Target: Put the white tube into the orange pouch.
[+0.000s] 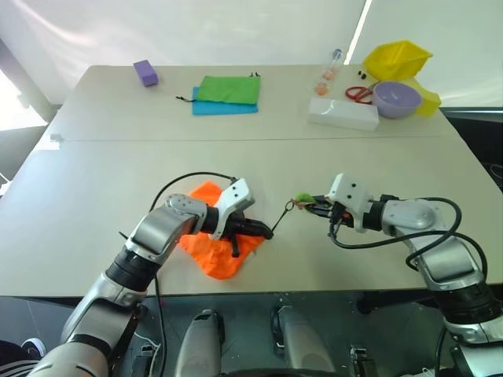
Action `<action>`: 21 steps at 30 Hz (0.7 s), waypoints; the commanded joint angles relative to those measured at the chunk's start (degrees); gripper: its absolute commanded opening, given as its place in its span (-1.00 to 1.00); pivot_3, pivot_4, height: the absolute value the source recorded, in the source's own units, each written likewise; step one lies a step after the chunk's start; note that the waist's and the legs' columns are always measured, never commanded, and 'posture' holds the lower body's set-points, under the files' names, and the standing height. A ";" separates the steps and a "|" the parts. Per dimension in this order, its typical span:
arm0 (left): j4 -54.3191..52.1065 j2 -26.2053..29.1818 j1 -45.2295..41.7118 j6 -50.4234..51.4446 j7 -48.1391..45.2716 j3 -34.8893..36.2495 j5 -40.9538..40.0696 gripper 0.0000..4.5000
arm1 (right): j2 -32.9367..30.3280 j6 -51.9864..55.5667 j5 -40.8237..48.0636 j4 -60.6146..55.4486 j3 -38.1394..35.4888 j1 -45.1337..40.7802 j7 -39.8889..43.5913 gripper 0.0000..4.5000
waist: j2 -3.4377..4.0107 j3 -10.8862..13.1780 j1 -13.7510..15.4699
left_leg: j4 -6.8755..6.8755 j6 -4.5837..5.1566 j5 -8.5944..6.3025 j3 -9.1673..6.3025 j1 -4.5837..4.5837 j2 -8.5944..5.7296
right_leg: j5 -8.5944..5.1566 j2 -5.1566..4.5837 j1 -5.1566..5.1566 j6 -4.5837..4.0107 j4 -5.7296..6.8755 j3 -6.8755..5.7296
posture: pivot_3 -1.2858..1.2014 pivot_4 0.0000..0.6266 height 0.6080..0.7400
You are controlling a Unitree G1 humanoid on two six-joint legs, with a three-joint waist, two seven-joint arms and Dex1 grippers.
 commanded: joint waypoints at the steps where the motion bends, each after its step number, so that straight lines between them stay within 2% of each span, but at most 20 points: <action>1: 0.41 -0.67 -0.29 0.43 0.58 0.76 -0.33 -0.97 | 0.08 -0.87 -0.10 -1.67 -0.51 -1.12 -0.21 -1.00 | 0.00 0.00 0.00 | 0.00 0.00 0.00 0.00 0.00 0.00 | 0.00 0.00 0.00 0.00 0.00 0.00 | 0.03 -0.52 1.00; 4: 0.01 -0.96 -0.36 0.80 0.25 0.84 -1.01 -0.59 | 0.00 -0.82 -0.07 -1.83 -0.48 -0.96 -0.10 -1.00 | 0.00 0.00 0.00 | 0.00 0.00 0.00 0.00 0.00 0.00 | 0.00 0.00 0.00 0.00 0.00 0.00 | 0.03 -0.52 1.00; 6: -0.54 -0.77 -0.28 -0.92 0.47 0.08 0.17 -0.16 | -0.03 -0.77 0.00 -1.85 -0.55 -0.96 -0.06 -1.00 | 0.00 0.00 -0.01 | 0.00 0.00 0.00 0.00 0.00 0.00 | 0.00 0.00 0.00 0.00 0.00 0.00 | 0.03 -0.52 1.00; 13: -0.12 -0.31 0.09 -2.95 0.89 -2.29 3.16 -0.16 | -0.05 -0.79 -0.07 -1.79 -0.60 -1.21 -0.15 -1.00 | 0.00 0.00 -0.01 | 0.00 0.00 0.00 0.00 0.00 0.00 | 0.00 0.00 0.00 0.00 0.00 0.00 | 0.03 -0.52 1.00; 21: -0.89 -1.24 0.54 0.23 1.18 -2.85 2.86 -0.16 | 0.13 -0.65 0.00 -2.04 -0.54 -1.08 -0.33 -1.00 | 0.00 0.00 0.01 | 0.00 0.00 0.00 0.00 0.00 0.00 | 0.00 0.00 0.01 0.00 0.00 0.00 | 0.03 -0.52 1.00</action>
